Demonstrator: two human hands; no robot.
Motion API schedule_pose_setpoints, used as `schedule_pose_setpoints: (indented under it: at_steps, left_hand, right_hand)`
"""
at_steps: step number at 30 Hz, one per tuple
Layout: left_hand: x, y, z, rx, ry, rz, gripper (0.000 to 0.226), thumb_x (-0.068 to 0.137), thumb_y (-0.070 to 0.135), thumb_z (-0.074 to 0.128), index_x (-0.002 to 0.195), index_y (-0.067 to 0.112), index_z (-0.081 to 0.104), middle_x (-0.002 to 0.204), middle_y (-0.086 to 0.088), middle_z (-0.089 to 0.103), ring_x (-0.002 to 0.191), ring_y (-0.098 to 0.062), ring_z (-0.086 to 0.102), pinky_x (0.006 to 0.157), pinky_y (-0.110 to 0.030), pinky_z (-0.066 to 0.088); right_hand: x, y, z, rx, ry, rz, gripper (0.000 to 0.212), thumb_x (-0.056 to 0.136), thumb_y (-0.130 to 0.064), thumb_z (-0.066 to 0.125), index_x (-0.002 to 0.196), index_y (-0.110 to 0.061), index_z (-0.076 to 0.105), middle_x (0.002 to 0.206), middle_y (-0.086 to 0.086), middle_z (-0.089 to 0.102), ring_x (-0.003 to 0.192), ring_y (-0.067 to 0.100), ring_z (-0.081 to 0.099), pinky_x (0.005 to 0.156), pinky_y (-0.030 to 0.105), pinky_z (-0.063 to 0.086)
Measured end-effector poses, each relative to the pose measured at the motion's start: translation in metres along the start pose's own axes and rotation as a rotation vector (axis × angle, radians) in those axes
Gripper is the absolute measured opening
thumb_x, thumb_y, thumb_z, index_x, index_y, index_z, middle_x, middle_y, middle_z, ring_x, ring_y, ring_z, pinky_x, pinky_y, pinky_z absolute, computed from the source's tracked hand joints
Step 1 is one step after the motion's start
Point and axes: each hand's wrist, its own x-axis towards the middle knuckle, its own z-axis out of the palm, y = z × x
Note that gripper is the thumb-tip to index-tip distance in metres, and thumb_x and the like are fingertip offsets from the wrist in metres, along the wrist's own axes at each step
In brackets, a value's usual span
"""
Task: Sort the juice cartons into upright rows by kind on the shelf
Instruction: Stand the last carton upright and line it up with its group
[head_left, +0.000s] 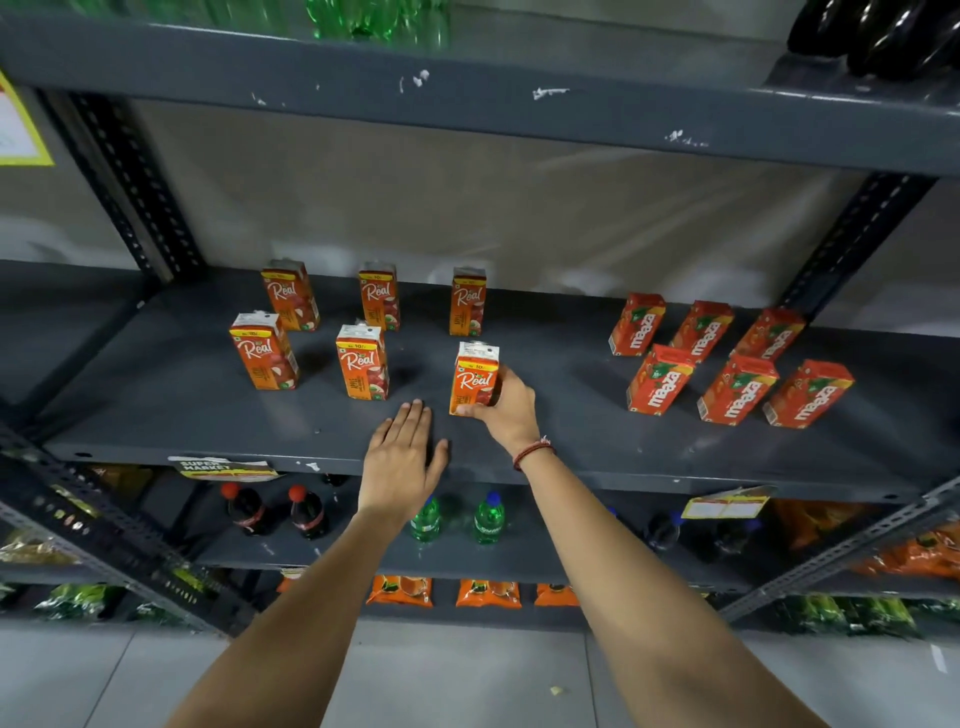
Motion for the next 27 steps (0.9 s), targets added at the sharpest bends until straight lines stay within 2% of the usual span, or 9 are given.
schedule_pose_setpoints:
  at_steps: [3,9,14,18,22,24,27]
  left_hand:
    - [0.014,-0.018,-0.009,0.016,0.025,-0.046,0.062,0.092,0.042,0.026,0.129,0.000,0.050,0.135,-0.017,0.051,0.127,-0.029,0.046,0.104,-0.043,0.034]
    - [0.000,-0.004,0.000,0.029,0.011,-0.006,0.059,0.091,0.041,0.029,0.125,-0.001,0.054,0.130,-0.017,0.056,0.122,-0.029,0.051,0.100,-0.043,0.039]
    - [0.001,-0.004,0.003,0.025,0.020,-0.006,0.059,0.092,0.041,0.029,0.126,-0.001,0.053,0.131,-0.017,0.054,0.123,-0.029,0.050,0.100,-0.044,0.039]
    - [0.002,-0.005,0.007,0.011,0.047,-0.014,0.060,0.090,0.039,0.027,0.128,-0.001,0.051,0.134,-0.017,0.052,0.126,-0.029,0.047,0.103,-0.044,0.035]
    - [0.006,0.008,0.012,-0.137,0.150,-0.099,0.059,0.086,0.031,0.025,0.129,-0.001,0.049,0.136,-0.017,0.050,0.131,-0.028,0.040,0.108,-0.045,0.027]
    - [0.004,0.025,0.017,-0.268,0.221,-0.153,0.048,0.086,0.020,0.037,0.129,0.001,0.050,0.134,-0.017,0.052,0.130,-0.029,0.040,0.108,-0.047,0.028]
    - [0.004,0.067,0.027,-0.443,0.260,-0.130,0.041,0.084,0.007,0.047,0.124,0.004,0.053,0.128,-0.015,0.056,0.119,-0.031,0.050,0.102,-0.049,0.038]
  right_hand:
    - [0.019,-0.016,0.021,-0.021,-0.048,-0.031,0.055,0.068,-0.011,0.081,0.116,-0.005,0.054,0.118,0.015,0.066,0.111,0.028,0.062,0.095,0.034,0.046]
    - [0.019,0.007,0.018,-0.044,-0.075,-0.024,0.054,0.070,-0.009,0.079,0.117,-0.005,0.052,0.120,0.014,0.065,0.113,0.027,0.061,0.094,0.032,0.045]
    - [0.020,0.016,0.017,-0.045,-0.093,-0.033,0.051,0.071,-0.011,0.079,0.115,-0.007,0.053,0.119,0.014,0.065,0.113,0.028,0.061,0.098,0.039,0.046]
    - [0.020,0.016,0.016,-0.034,-0.106,-0.038,0.051,0.070,-0.011,0.079,0.114,-0.005,0.054,0.118,0.015,0.065,0.112,0.027,0.061,0.096,0.037,0.046]
    - [0.018,0.020,0.007,0.059,-0.108,-0.020,0.058,0.069,-0.008,0.080,0.119,-0.006,0.051,0.120,0.014,0.064,0.111,0.023,0.061,0.099,0.033,0.047]
    - [0.011,0.028,-0.008,0.147,-0.041,0.001,0.056,0.071,-0.002,0.076,0.122,-0.006,0.052,0.119,0.013,0.063,0.105,0.017,0.060,0.094,0.030,0.049]
    - [-0.003,0.051,-0.046,0.206,0.192,-0.012,0.033,0.076,0.000,0.071,0.108,-0.005,0.062,0.106,0.011,0.067,0.092,0.017,0.062,0.083,0.027,0.054]
